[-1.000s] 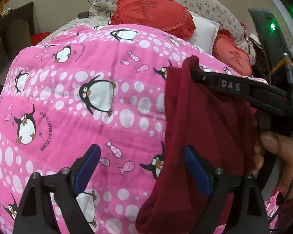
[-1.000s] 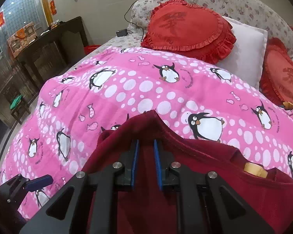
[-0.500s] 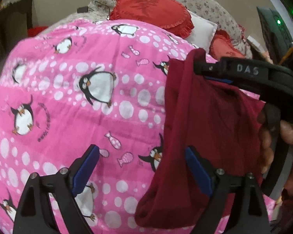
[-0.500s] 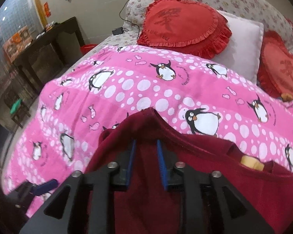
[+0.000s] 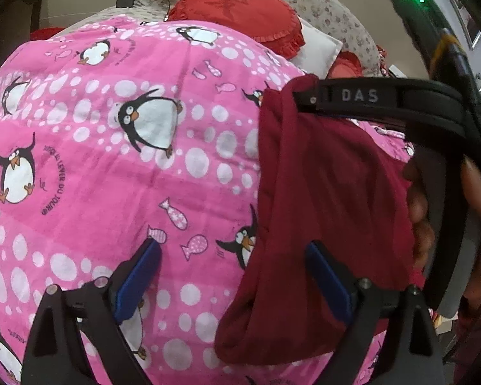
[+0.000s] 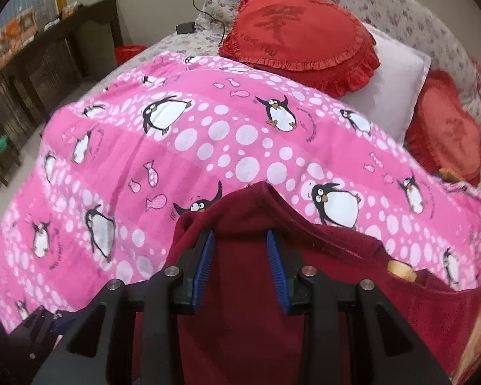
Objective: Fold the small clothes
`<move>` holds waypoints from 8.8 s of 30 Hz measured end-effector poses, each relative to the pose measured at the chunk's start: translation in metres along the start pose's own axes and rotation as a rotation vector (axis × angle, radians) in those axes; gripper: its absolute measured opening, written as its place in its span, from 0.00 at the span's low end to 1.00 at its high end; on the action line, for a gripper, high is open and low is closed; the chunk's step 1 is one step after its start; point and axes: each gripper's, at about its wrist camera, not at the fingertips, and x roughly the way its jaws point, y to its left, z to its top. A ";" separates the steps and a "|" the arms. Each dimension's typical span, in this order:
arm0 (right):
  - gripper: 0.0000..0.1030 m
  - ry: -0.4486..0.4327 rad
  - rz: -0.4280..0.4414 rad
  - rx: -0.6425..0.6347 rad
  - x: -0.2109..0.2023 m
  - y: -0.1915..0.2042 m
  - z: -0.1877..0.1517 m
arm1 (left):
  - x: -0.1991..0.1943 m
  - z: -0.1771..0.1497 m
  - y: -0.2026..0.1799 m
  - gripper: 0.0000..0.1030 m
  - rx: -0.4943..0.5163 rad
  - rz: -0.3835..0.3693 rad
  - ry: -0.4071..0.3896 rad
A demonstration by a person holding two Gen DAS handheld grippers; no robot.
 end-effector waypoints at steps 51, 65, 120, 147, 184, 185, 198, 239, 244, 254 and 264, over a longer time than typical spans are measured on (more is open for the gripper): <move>0.10 0.002 0.300 0.073 -0.029 -0.036 -0.028 | 0.024 0.002 -0.050 0.35 0.093 -0.117 0.008; 0.34 0.006 0.216 0.111 -0.022 -0.021 -0.014 | 0.025 -0.002 -0.079 0.32 0.174 -0.056 -0.034; 0.15 -0.142 0.212 0.471 -0.102 -0.324 -0.202 | -0.034 -0.075 -0.305 0.63 0.578 -0.298 0.026; 0.41 -0.172 0.280 0.553 -0.116 -0.312 -0.251 | 0.021 -0.058 -0.246 0.71 0.431 -0.035 0.009; 0.18 -0.128 0.219 0.405 -0.107 -0.265 -0.263 | 0.033 -0.049 -0.241 0.78 0.350 -0.026 0.004; 0.18 -0.125 0.216 0.409 -0.109 -0.265 -0.262 | 0.033 -0.048 -0.239 0.78 0.341 -0.038 0.012; 0.39 -0.166 0.210 0.423 -0.117 -0.271 -0.261 | 0.051 -0.027 -0.220 0.86 0.171 -0.194 0.075; 0.39 0.000 0.663 0.492 -0.103 -0.122 -0.290 | -0.027 -0.117 -0.134 0.64 0.190 -0.100 0.261; 0.41 -0.007 0.549 0.420 -0.120 -0.114 -0.303 | -0.040 -0.126 -0.121 0.75 0.175 -0.064 0.183; 0.18 -0.191 0.455 0.114 -0.210 -0.060 -0.276 | -0.081 -0.127 -0.106 0.77 0.149 0.154 0.002; 0.00 -0.070 0.340 0.085 -0.161 -0.038 -0.328 | -0.102 -0.135 -0.127 0.78 0.195 0.250 -0.143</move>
